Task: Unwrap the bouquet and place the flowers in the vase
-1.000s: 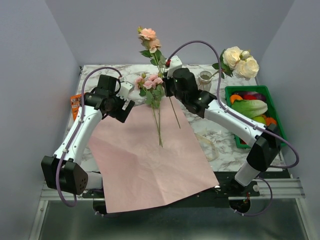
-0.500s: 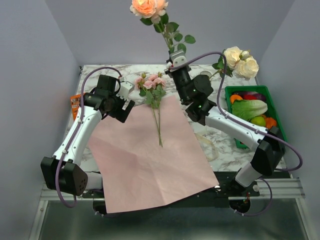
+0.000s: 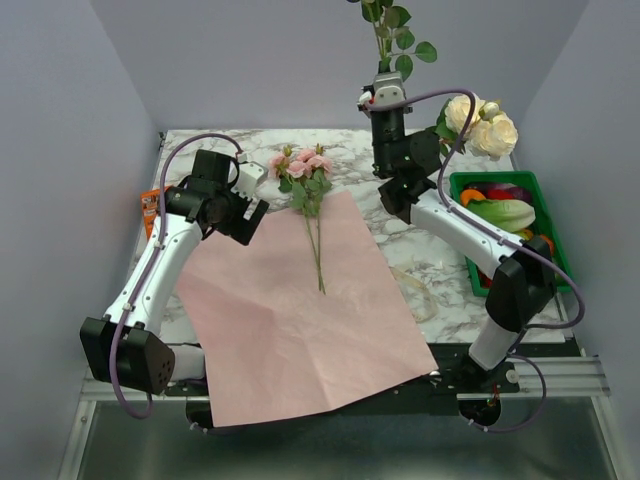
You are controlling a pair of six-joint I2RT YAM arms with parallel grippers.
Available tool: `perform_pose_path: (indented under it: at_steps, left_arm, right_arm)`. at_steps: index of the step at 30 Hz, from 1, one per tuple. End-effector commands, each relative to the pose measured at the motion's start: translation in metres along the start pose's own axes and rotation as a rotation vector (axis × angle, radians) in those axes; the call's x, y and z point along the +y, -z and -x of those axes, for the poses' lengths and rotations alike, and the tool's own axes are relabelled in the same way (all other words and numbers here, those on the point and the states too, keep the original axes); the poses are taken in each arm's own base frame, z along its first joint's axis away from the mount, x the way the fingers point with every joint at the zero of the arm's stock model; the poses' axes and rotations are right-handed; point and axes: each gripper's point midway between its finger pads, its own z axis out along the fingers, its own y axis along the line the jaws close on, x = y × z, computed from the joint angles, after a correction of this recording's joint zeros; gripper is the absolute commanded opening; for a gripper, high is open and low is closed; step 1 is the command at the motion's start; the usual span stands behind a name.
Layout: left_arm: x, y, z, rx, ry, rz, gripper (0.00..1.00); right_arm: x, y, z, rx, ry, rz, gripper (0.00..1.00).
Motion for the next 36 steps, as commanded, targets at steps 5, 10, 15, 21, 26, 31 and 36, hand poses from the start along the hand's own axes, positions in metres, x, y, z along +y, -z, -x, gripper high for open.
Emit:
perform_pose_path:
  at_steps: [5,10,15,21,26,31,36]
  left_arm:
    - [0.006,0.003,0.005,-0.030,-0.017,0.011,0.99]
    - [0.009,0.000,0.003,-0.023,-0.017,0.011,0.99]
    - [0.013,-0.001,0.003,-0.020,-0.014,0.018,0.99]
    - [0.018,-0.001,0.003,-0.018,-0.011,0.026,0.99]
    - [0.020,0.000,0.002,-0.021,-0.006,0.028,0.99]
    - [0.020,0.000,0.000,-0.019,-0.001,0.027,0.99]
    - [0.019,0.002,0.000,-0.026,0.001,0.026,0.99]
  right_arm:
    - [-0.027,-0.019,-0.020,0.001,-0.042,-0.092,0.01]
    - [-0.025,-0.022,-0.028,0.002,-0.034,-0.084,0.01]
    - [-0.019,-0.016,-0.045,0.027,-0.014,-0.081,0.01]
    - [-0.012,-0.004,-0.069,0.068,0.019,-0.078,0.01]
    - [-0.012,0.003,-0.085,0.125,0.024,-0.113,0.01]
    - [-0.023,0.015,-0.089,0.169,0.077,-0.256,0.01]
    - [-0.029,0.030,-0.101,0.280,0.126,-0.428,0.09]
